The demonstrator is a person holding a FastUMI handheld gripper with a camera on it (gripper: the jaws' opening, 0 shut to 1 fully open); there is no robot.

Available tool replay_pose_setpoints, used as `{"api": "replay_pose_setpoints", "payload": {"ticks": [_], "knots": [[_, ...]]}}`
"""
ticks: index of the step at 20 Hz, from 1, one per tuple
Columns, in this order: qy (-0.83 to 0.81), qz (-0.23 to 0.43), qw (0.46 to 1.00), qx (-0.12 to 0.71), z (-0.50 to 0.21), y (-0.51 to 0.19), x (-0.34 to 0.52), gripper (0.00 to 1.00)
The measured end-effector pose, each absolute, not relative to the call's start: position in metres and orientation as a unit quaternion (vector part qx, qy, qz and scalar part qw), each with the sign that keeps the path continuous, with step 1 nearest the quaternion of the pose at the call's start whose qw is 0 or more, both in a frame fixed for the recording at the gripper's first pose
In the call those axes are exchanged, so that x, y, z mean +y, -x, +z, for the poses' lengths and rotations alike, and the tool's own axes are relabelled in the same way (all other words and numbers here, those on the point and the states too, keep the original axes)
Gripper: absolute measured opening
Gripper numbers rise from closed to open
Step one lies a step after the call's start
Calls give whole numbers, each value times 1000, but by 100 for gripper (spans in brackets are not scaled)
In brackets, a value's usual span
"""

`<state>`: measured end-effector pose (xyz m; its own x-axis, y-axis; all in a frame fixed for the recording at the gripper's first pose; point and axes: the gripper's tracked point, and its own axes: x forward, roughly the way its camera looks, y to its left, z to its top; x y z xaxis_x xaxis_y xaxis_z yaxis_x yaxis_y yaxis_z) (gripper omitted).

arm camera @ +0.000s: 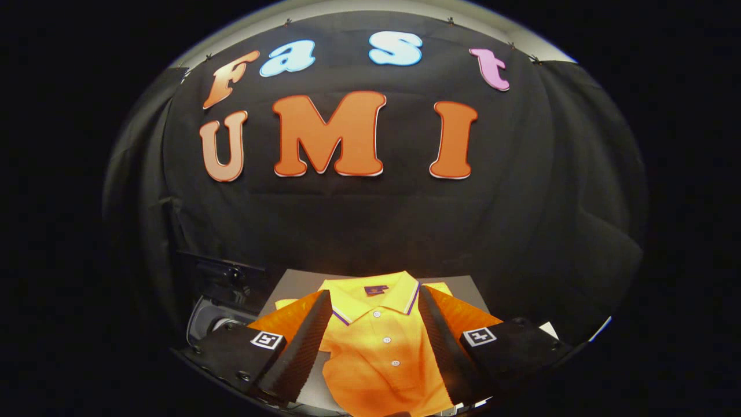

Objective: Put the clothes into the washing machine and then close the washing machine lid.

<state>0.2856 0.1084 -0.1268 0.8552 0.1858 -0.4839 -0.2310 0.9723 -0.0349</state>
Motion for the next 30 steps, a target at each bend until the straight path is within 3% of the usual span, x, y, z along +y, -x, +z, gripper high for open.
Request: {"api": "replay_pose_setpoints", "payload": {"ticks": [9, 10, 17, 19, 26, 30], "knots": [[54, 115, 898, 422, -240, -281, 95, 97], [37, 108, 911, 396, -230, -288, 96, 98], [49, 122, 900, 415, -237, -284, 96, 99], [50, 126, 897, 420, -237, -284, 95, 95], [76, 100, 883, 452, -238, -285, 95, 31], [73, 88, 886, 450, -232, -283, 95, 9]]}}
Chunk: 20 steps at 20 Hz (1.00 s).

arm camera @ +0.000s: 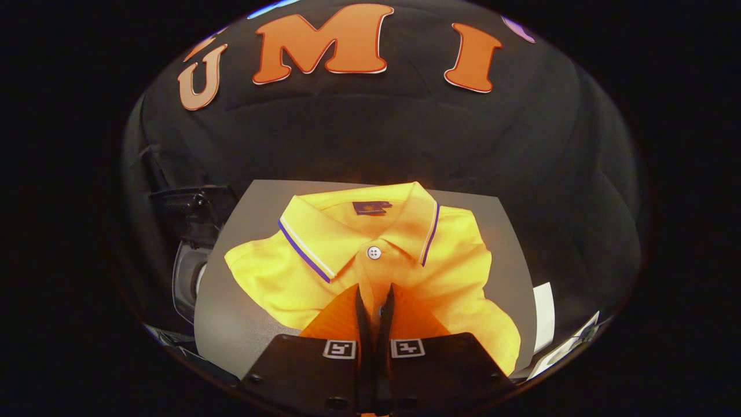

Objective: Put the clothes into the washing machine and then close the washing machine lid.

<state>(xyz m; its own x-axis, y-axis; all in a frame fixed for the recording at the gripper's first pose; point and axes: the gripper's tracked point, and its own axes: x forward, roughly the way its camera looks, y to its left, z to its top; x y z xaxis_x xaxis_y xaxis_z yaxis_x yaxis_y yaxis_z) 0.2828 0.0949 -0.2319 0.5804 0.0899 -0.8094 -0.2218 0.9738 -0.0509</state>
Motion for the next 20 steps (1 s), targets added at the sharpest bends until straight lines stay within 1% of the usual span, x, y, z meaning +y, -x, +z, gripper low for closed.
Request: {"api": "replay_pose_setpoints", "payload": {"ticks": [3, 5, 8, 13, 15, 20], "knots": [[1, 93, 909, 407, -230, -287, 97, 8], [-80, 91, 928, 354, -224, -292, 97, 8], [-157, 113, 942, 275, -202, -302, 103, 8], [-205, 155, 949, 185, -151, -302, 112, 8], [-211, 175, 948, 163, -118, -292, 124, 7], [-215, 205, 948, 110, -73, -251, 143, 8]]}}
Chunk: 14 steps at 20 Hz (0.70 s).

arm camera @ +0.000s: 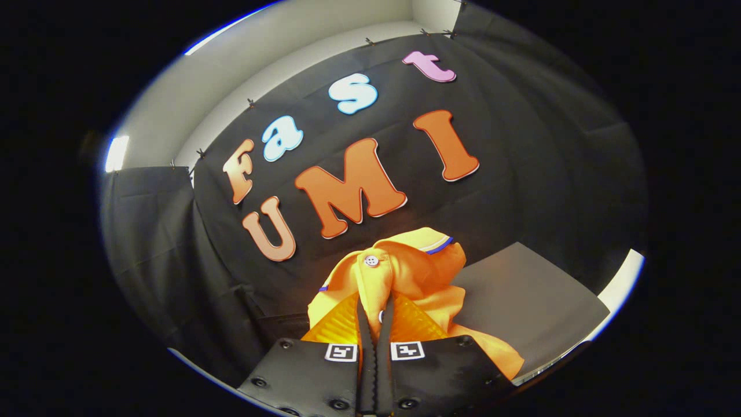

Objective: Put the clothes into the washing machine and then close the washing machine lid.

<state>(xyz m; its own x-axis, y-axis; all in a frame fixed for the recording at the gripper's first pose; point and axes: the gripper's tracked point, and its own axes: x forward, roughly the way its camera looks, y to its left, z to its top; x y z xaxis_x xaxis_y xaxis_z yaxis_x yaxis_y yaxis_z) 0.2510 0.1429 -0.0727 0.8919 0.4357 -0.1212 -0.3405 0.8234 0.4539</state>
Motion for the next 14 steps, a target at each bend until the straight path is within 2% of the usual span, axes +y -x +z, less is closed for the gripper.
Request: {"api": "replay_pose_setpoints", "payload": {"ticks": [6, 14], "knots": [[-175, 200, 962, 63, -43, -216, 180, 8], [-158, 152, 975, 34, -13, -179, 278, 7]]}}
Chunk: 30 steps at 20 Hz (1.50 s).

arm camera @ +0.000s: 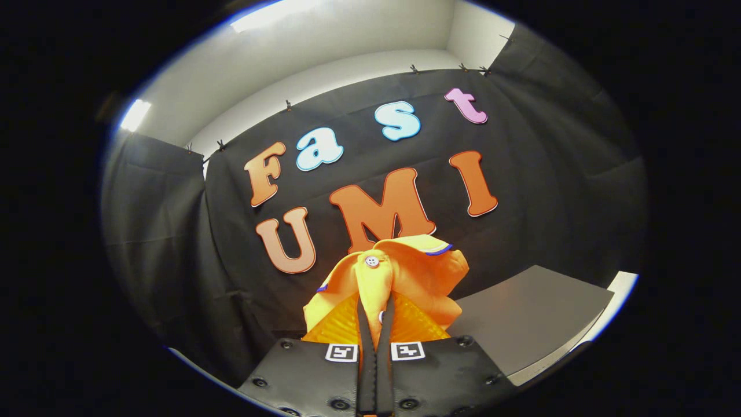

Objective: Put the clothes into the washing machine and then close the washing machine lid.

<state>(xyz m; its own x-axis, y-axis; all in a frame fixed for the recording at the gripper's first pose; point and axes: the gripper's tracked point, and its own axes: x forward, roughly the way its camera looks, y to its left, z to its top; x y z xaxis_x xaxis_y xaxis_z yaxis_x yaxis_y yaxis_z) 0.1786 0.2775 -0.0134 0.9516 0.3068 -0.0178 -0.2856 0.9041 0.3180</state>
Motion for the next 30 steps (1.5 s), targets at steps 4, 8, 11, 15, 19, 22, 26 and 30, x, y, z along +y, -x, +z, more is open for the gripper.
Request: {"api": "replay_pose_setpoints", "payload": {"ticks": [4, 8, 11, 15, 19, 22, 26, 30], "knots": [[-170, 143, 975, 28, -7, -172, 329, 7], [-152, 164, 974, 26, 0, -164, 383, 7], [-153, 189, 969, 38, -8, -168, 430, 7], [-160, 194, 966, 59, -41, -185, 476, 7], [-158, 200, 962, 95, -101, -196, 519, 8], [-159, 201, 959, 125, -149, -202, 543, 7], [-151, 188, 958, 152, -207, -219, 564, 8], [-138, 178, 957, 184, -263, -232, 574, 8]]}}
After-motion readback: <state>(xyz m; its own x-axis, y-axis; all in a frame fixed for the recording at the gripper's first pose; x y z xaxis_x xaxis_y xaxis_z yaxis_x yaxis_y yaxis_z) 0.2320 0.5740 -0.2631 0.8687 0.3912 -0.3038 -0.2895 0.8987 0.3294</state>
